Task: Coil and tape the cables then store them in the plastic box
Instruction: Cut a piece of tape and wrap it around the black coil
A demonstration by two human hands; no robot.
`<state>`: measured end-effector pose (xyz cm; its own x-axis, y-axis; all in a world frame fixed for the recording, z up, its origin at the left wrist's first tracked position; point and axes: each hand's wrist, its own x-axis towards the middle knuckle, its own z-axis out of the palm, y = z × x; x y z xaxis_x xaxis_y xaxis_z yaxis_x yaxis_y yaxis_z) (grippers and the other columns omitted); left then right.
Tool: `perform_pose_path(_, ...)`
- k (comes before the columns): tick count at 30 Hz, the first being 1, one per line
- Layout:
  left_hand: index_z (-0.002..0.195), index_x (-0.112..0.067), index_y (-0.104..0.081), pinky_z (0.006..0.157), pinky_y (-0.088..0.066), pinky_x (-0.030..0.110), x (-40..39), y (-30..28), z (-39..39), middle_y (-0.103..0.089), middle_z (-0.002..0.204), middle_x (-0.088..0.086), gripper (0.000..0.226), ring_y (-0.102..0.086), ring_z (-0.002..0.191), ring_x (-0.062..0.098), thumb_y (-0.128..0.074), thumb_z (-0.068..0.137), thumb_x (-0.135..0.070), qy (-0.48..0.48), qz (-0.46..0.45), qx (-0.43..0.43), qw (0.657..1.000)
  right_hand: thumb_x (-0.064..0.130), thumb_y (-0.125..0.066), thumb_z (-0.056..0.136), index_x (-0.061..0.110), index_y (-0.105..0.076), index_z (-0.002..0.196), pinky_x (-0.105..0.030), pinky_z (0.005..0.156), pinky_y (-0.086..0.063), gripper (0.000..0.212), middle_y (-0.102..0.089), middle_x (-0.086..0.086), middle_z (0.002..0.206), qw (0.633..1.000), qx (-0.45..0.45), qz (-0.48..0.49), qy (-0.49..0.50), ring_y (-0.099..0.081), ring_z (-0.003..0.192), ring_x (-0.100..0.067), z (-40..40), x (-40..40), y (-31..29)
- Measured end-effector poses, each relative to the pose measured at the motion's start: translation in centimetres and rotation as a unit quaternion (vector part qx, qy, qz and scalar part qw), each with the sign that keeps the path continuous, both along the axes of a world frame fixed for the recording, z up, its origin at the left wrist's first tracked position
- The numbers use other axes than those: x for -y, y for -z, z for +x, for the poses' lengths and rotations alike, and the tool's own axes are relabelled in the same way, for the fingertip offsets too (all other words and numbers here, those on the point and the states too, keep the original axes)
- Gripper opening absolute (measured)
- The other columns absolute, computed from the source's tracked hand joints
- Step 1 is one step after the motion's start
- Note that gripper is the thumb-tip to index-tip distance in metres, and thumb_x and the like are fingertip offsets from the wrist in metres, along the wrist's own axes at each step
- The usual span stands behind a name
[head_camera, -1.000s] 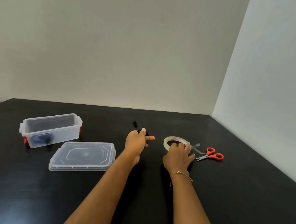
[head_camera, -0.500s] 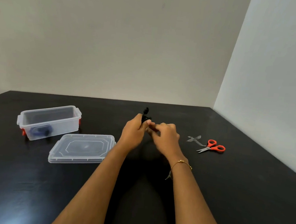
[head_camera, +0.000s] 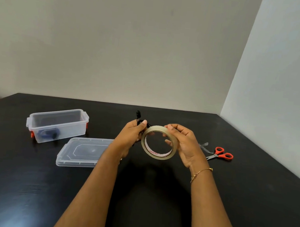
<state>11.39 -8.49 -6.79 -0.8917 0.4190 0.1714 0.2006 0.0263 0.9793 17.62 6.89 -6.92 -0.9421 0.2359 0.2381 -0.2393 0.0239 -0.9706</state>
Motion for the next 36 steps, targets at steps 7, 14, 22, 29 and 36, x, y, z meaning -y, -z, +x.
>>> perform_pose_path(7,0.083,-0.015,-0.055,0.069,-0.040,0.024,0.3,-0.1,-0.1,-0.048,0.060,-0.004,0.018,-0.042,0.059,0.009,-0.045,0.096,-0.023,0.008,-0.009,0.030,0.999,0.018,-0.048,0.094,0.017,-0.064,0.090,-0.024,0.072,-0.046,0.018,-0.069,-0.004,0.087,0.987,0.050,0.085,0.125,-0.061,0.086,-0.012,-1.4,-0.4,1.0)
perform_pose_path(14,0.082,-0.015,-0.054,0.072,-0.046,0.025,-1.3,0.1,0.1,-0.057,0.082,0.001,0.009,-0.053,0.077,0.013,-0.058,0.089,-0.012,-0.037,-0.024,-0.024,0.999,0.013,-0.056,0.090,0.004,-0.066,0.099,-0.005,0.062,-0.042,0.017,-0.060,-0.011,0.098,0.916,-0.090,0.240,0.310,-0.052,0.078,-0.007,-2.3,0.7,1.2)
perform_pose_path(22,0.100,0.000,-0.056,0.061,-0.042,0.018,-2.1,0.1,0.7,-0.062,0.084,0.005,0.020,-0.058,0.078,0.011,-0.062,0.086,-0.012,-0.065,0.016,0.015,0.998,0.020,-0.069,0.080,0.004,-0.069,0.100,0.001,0.070,-0.043,0.025,-0.062,-0.007,0.100,0.925,-0.129,0.289,0.209,-0.056,0.085,-0.005,-1.9,1.7,1.0)
perform_pose_path(29,0.100,-0.003,-0.056,0.066,-0.043,0.020,-2.2,0.1,0.8,-0.062,0.093,0.007,0.020,-0.058,0.088,0.016,-0.063,0.085,-0.013,-0.073,0.013,0.041,0.996,0.015,-0.067,0.082,0.006,-0.069,0.101,-0.006,0.079,-0.043,0.022,-0.066,-0.006,0.106,0.930,-0.104,0.294,0.194,-0.057,0.095,-0.007,-1.8,1.1,0.7)
perform_pose_path(36,0.098,-0.005,-0.056,0.063,-0.040,0.019,-2.1,0.0,1.2,-0.061,0.085,0.003,0.021,-0.055,0.079,0.010,-0.067,0.082,-0.015,-0.041,0.005,0.036,0.998,0.008,-0.064,0.083,0.003,-0.069,0.092,-0.002,0.069,-0.044,0.012,-0.065,-0.008,0.095,0.916,-0.114,0.319,0.215,-0.056,0.083,-0.007,-1.7,1.0,0.3)
